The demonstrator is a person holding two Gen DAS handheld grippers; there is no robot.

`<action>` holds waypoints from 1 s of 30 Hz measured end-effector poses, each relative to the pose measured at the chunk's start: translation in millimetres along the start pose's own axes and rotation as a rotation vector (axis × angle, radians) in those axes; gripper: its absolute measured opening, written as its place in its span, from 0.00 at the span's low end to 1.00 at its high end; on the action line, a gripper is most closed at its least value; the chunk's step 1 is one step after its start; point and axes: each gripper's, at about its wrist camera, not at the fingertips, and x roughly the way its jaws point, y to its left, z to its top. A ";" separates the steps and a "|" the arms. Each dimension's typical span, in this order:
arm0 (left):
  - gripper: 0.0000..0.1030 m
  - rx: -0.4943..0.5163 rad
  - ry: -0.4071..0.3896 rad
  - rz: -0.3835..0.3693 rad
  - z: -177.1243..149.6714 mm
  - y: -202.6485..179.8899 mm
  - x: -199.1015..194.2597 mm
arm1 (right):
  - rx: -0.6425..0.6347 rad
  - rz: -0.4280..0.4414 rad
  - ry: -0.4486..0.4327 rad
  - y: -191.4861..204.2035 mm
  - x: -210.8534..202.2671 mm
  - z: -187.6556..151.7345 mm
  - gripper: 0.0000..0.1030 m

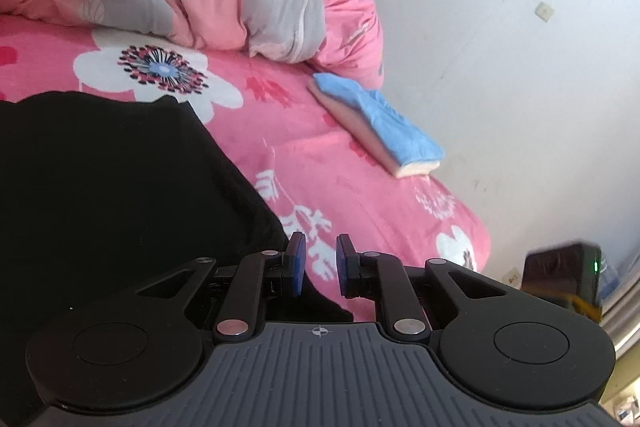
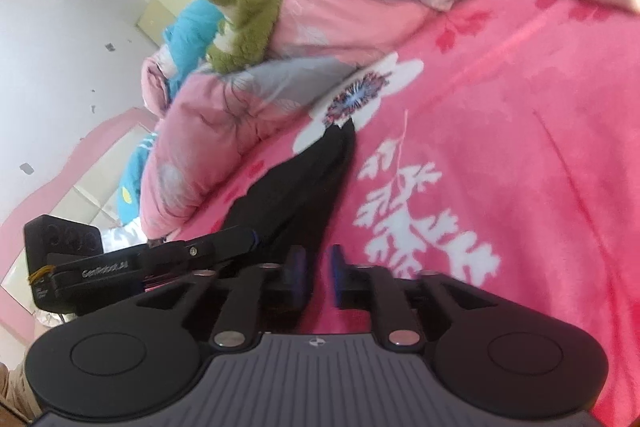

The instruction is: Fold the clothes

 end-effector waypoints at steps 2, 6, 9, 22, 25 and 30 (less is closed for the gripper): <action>0.15 -0.003 -0.014 0.000 1.4 -0.1 -5.2 | 0.007 0.031 -0.001 1.7 -5.1 -7.7 0.40; 0.15 -0.006 -0.033 0.020 1.8 2.3 -18.1 | 0.107 0.086 0.047 -0.1 2.6 -26.6 0.40; 0.15 -0.009 -0.032 0.044 -1.6 8.2 -25.6 | 0.198 0.111 0.087 -5.3 16.2 -35.0 0.39; 0.15 -0.023 0.009 0.070 -20.0 21.9 -26.3 | 0.173 -0.142 -0.105 -12.3 -8.6 -46.8 0.06; 0.15 -0.012 0.008 0.070 -20.6 20.0 -26.0 | 0.232 -0.145 -0.142 -26.3 -21.2 -47.3 0.06; 0.15 -0.001 -0.001 0.073 -19.9 17.1 -28.8 | 0.213 -0.068 -0.119 -22.9 -10.7 -29.1 0.22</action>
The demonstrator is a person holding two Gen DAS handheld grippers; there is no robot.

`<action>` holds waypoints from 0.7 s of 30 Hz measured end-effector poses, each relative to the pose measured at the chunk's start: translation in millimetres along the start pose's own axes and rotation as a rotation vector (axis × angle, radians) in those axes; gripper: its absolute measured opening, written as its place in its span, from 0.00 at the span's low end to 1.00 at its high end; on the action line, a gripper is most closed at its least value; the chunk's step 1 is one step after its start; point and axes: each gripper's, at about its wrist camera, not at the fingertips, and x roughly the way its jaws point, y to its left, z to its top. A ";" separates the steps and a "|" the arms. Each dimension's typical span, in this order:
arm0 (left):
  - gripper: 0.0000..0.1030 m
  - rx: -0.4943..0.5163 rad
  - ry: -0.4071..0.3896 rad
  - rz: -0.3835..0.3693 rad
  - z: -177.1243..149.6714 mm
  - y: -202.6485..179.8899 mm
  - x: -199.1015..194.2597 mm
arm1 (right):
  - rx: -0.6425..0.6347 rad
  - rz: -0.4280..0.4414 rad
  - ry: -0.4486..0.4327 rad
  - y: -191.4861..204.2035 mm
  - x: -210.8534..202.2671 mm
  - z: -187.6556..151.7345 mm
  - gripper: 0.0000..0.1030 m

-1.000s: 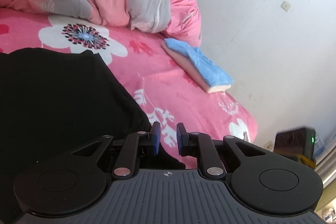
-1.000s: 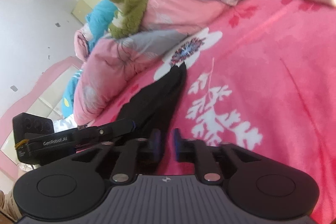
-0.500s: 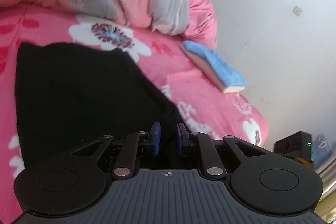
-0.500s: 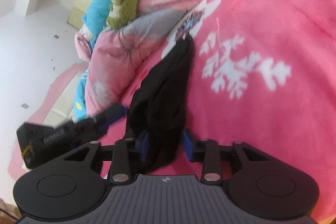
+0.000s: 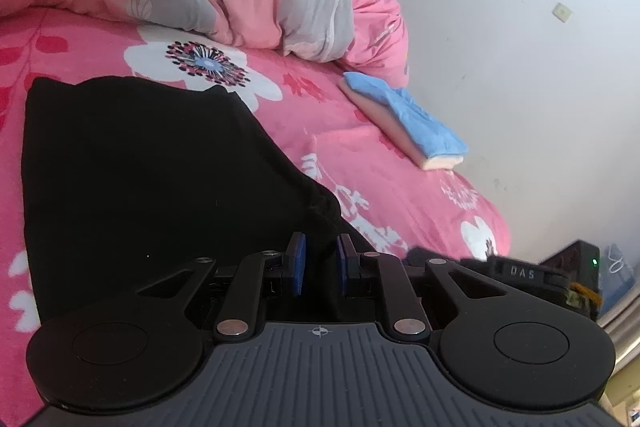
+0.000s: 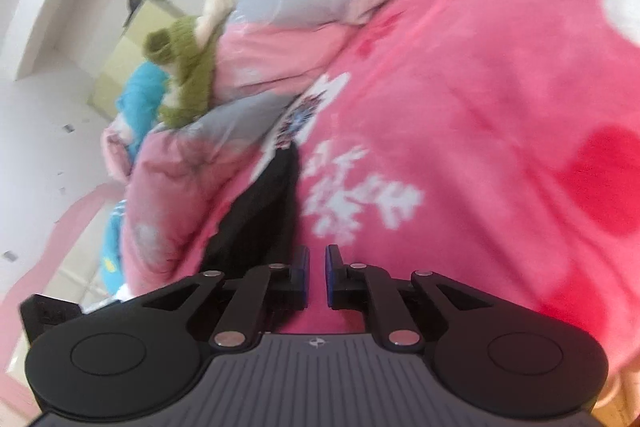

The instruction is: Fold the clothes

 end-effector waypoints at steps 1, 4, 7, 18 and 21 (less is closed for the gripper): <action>0.15 0.002 -0.001 -0.001 0.1 -0.8 -0.5 | -0.015 0.010 0.008 2.9 4.6 2.4 0.28; 0.15 0.013 -0.005 -0.004 -0.3 -3.2 -1.6 | -0.112 0.010 0.054 14.3 18.7 0.7 0.32; 0.15 0.021 0.013 0.008 -1.4 -2.4 2.5 | -0.215 -0.098 0.056 20.4 22.3 -9.6 0.06; 0.55 0.034 0.021 0.038 -3.0 -7.0 6.0 | -0.279 -0.063 0.031 39.4 28.5 7.2 0.06; 0.55 0.047 0.028 0.031 -2.7 -10.2 9.5 | -0.370 -0.068 0.083 50.2 54.3 4.4 0.06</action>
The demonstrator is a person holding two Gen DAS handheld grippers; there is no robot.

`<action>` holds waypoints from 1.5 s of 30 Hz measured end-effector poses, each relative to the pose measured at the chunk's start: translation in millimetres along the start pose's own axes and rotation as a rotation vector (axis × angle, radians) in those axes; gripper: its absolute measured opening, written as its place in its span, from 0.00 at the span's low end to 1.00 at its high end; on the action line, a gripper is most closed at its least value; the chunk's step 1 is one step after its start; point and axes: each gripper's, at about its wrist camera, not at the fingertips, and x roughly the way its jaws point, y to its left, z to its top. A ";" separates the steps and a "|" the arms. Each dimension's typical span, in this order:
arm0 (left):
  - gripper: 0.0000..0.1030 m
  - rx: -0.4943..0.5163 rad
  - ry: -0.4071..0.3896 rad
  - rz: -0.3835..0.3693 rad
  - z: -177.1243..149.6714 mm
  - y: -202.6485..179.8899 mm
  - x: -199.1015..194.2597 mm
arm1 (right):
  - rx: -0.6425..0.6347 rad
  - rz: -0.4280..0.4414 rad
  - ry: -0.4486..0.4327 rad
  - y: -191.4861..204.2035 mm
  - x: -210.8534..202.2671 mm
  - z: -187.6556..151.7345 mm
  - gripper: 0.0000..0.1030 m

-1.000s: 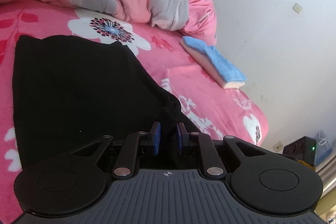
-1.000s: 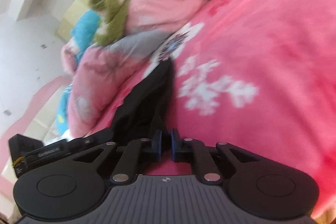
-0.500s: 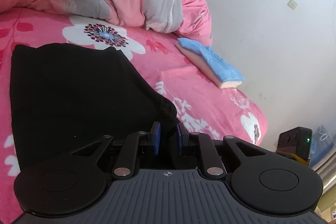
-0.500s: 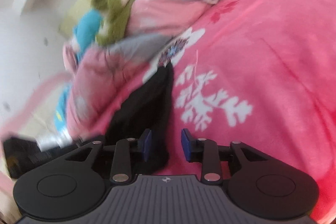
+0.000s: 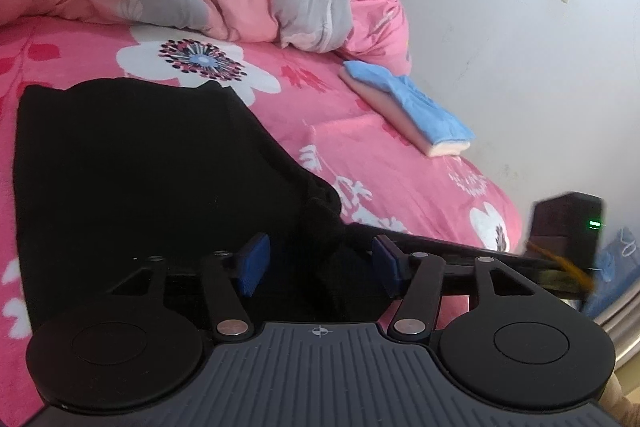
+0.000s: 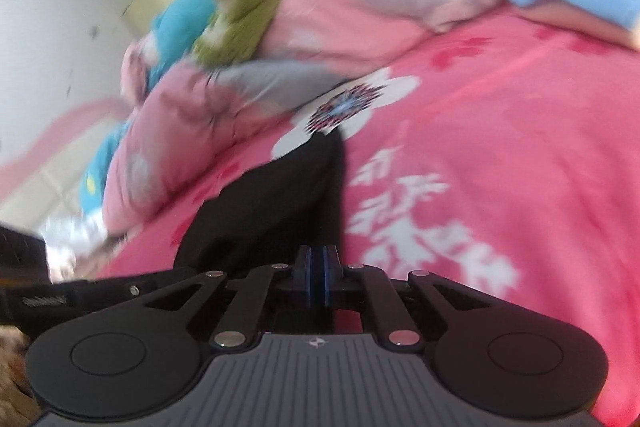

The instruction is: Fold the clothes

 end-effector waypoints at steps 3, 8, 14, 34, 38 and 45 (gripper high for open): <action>0.55 0.009 0.010 -0.021 -1.0 -2.3 2.9 | 0.017 -0.097 -0.002 -9.3 12.7 -2.9 0.03; 0.55 0.009 0.033 -0.107 -2.9 -9.9 11.8 | 0.135 -0.118 -0.087 -24.0 -21.0 -12.4 0.05; 0.55 0.070 0.064 -0.150 -9.0 -25.7 21.5 | 0.201 -0.070 -0.101 -25.7 -51.3 -27.7 0.06; 0.54 0.265 0.056 -0.039 -18.6 -35.9 9.7 | 0.416 0.175 0.001 -26.9 -31.5 -40.3 0.23; 0.54 0.286 0.072 -0.037 -22.1 -37.9 14.0 | 0.412 0.186 -0.016 -26.1 -27.3 -35.8 0.23; 0.54 0.289 0.087 -0.031 -25.2 -34.5 11.4 | 0.408 0.166 -0.051 -25.6 -26.3 -37.5 0.23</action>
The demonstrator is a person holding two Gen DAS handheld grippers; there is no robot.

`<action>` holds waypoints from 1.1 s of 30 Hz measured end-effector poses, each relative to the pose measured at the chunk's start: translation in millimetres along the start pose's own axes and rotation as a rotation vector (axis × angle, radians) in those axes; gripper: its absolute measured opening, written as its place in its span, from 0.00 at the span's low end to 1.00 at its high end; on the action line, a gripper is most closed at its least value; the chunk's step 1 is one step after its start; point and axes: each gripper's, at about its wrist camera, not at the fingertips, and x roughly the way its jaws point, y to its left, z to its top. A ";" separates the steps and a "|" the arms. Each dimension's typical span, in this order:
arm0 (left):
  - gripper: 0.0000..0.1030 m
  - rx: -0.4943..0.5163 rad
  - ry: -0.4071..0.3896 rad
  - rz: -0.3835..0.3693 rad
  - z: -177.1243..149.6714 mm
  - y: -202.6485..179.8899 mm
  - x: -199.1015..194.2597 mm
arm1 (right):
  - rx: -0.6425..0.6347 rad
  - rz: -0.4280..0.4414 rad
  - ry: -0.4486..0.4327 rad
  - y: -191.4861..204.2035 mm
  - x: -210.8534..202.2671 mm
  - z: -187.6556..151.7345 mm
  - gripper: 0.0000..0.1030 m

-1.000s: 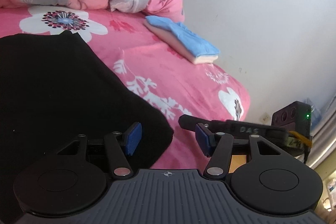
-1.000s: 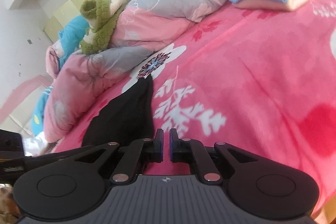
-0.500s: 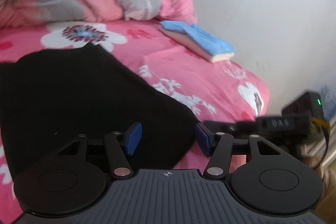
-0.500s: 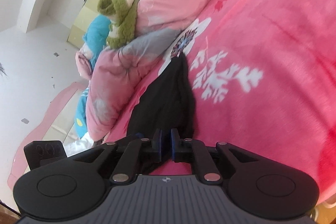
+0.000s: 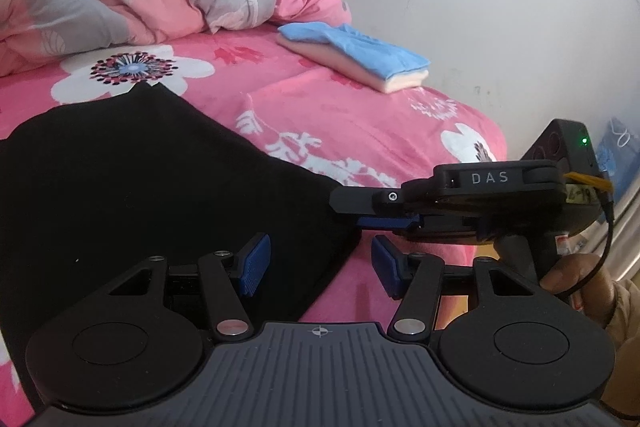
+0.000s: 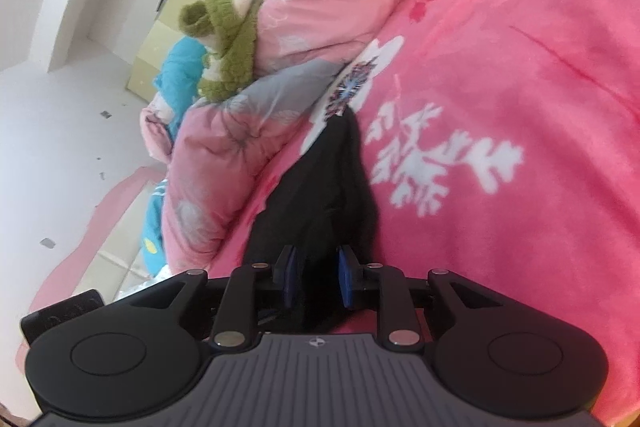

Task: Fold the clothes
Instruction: 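Open the left tool to release the T-shirt edge, then pull the held T-shirt corner with the right tool to straighten it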

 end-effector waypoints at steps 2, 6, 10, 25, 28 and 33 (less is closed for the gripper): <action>0.54 0.000 0.001 0.000 -1.5 1.0 -4.3 | 0.018 -0.009 -0.009 -3.4 -1.3 -1.5 0.23; 0.54 0.005 0.002 -0.006 -5.8 2.7 -17.5 | 0.031 0.009 -0.029 -2.3 -1.8 -1.5 0.19; 0.54 0.003 0.001 -0.010 -11.6 7.1 -33.1 | 0.015 0.027 -0.053 8.2 -7.2 -1.7 0.10; 0.54 -0.067 -0.028 0.047 -26.4 36.9 -75.1 | 0.047 -0.034 -0.055 8.7 -20.6 -6.8 0.05; 0.54 -0.079 -0.045 0.056 -27.1 41.7 -83.5 | 0.030 -0.006 -0.070 16.3 -26.6 -6.3 0.05; 0.54 -0.105 -0.070 0.060 -24.1 49.1 -81.5 | 0.035 -0.050 -0.057 8.9 -21.4 -9.0 0.05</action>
